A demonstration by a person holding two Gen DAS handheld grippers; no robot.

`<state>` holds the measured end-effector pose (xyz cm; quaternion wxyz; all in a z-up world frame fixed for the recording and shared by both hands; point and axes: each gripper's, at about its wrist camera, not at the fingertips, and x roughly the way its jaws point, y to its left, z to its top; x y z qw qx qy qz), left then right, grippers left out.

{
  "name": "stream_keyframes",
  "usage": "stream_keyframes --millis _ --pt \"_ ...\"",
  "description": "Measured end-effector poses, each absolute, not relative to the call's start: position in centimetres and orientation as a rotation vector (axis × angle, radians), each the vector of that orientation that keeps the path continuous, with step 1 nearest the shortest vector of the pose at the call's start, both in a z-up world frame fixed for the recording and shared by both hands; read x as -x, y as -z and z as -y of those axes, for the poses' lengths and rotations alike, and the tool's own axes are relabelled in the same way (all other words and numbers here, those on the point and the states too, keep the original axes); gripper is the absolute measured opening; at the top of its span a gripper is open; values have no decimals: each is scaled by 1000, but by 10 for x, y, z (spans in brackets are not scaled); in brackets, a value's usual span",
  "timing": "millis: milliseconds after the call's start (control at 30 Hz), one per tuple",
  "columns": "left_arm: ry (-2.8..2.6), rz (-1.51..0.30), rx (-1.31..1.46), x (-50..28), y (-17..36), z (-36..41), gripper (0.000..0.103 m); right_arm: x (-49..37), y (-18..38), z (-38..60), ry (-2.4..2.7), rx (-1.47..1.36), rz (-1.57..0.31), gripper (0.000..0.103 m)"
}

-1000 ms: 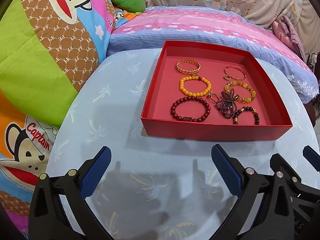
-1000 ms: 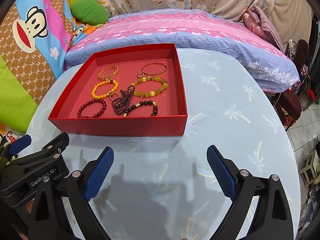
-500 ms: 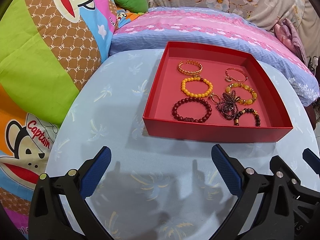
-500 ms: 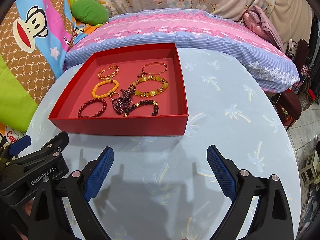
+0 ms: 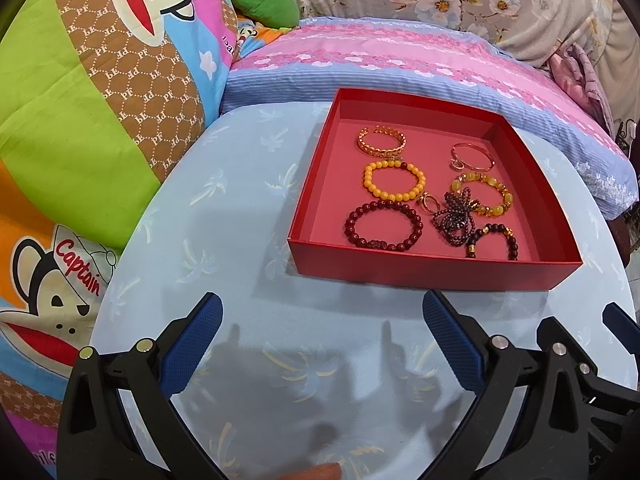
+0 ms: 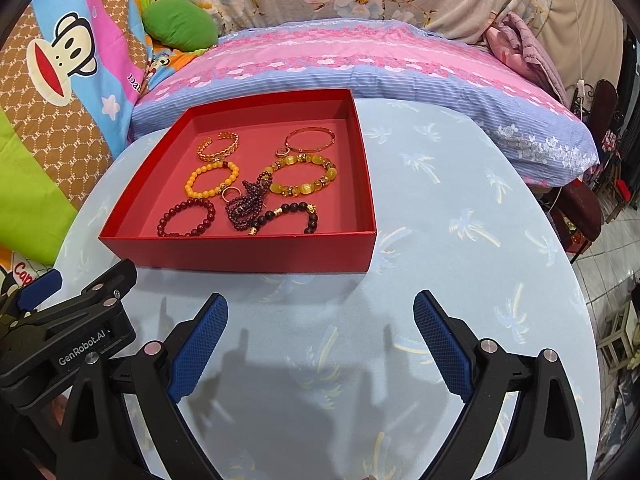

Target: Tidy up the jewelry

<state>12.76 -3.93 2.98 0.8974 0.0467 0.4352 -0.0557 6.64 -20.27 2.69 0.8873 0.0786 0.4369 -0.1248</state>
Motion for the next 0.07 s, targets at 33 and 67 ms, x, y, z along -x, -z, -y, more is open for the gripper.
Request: stream_keyframes --millis 33,67 --pt "116 -901 -97 -127 -30 39 96 -66 -27 203 259 -164 -908 90" --pt "116 -899 -98 -126 -31 39 96 -66 -28 204 259 -164 -907 90"
